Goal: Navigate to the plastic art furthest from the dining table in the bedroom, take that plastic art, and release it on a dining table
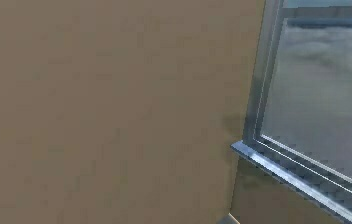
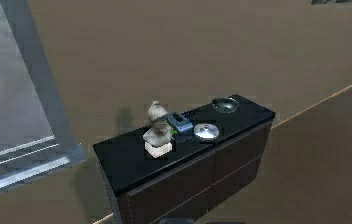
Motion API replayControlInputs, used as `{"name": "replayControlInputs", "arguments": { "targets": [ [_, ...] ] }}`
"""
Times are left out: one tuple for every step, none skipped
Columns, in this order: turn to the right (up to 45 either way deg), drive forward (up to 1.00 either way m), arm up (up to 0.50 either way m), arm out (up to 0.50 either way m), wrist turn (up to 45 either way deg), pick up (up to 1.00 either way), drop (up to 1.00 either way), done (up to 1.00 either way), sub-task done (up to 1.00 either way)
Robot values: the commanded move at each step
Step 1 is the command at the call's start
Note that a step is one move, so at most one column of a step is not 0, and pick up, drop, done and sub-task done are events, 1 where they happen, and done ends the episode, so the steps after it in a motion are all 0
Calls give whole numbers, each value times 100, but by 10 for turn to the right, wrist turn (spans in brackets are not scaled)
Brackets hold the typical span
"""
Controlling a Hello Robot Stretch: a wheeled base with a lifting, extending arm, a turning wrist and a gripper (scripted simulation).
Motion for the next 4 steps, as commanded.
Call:
{"name": "replayControlInputs", "arguments": {
  "targets": [
    [0, 0, 0, 50, 0, 0, 0, 0, 0],
    [0, 0, 0, 0, 450, 0, 0, 0, 0],
    [0, 0, 0, 0, 450, 0, 0, 0, 0],
    [0, 0, 0, 0, 450, 0, 0, 0, 0]
  ]
}}
